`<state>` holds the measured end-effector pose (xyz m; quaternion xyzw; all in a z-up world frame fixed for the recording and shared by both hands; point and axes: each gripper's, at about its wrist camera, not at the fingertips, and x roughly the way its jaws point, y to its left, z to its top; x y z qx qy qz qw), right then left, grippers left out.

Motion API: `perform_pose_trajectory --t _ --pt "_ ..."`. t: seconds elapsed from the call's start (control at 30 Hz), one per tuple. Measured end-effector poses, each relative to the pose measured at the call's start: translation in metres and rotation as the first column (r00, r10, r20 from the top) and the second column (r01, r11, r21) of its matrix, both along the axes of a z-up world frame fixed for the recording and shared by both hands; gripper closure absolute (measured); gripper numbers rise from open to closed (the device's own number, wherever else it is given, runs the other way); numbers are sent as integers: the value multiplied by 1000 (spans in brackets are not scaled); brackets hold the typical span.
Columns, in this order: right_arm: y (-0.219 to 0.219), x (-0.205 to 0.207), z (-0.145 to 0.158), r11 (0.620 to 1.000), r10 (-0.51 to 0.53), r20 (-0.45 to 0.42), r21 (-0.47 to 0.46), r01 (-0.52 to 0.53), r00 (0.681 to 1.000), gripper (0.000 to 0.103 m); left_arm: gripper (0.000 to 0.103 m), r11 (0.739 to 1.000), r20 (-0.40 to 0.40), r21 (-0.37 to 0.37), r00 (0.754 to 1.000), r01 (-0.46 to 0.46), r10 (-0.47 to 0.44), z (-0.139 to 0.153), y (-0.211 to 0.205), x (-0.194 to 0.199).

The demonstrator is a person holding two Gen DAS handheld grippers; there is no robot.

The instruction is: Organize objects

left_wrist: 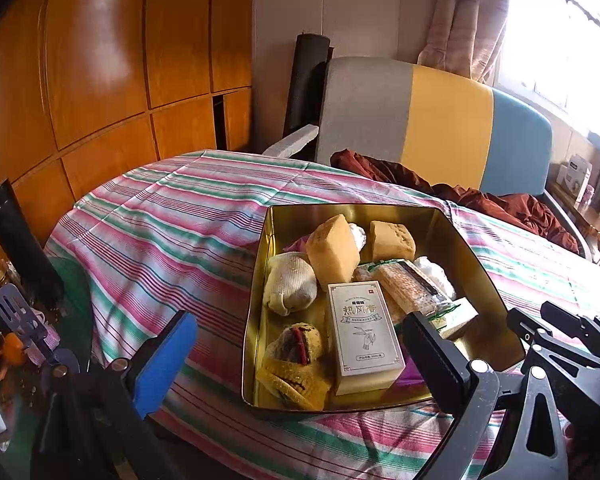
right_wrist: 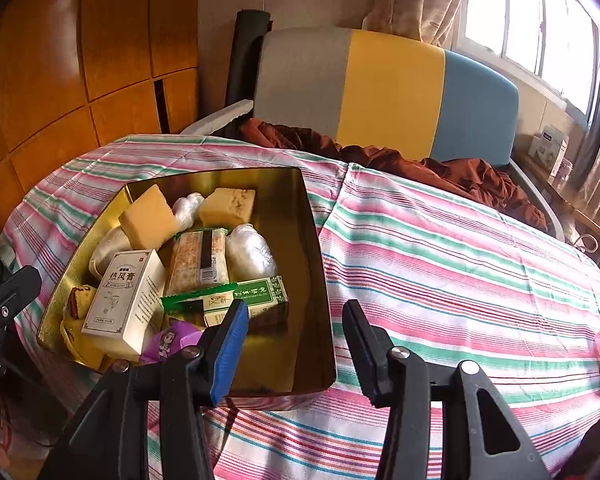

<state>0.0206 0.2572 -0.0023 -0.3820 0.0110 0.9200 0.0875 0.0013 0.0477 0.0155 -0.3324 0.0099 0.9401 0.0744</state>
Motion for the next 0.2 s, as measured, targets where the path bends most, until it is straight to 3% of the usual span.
perform_pose_trajectory --t 0.2 --pt "-6 -1 -1 1000 15 2 5 -15 1000 54 0 1000 -4 11 1000 0 0 0 -2 -1"
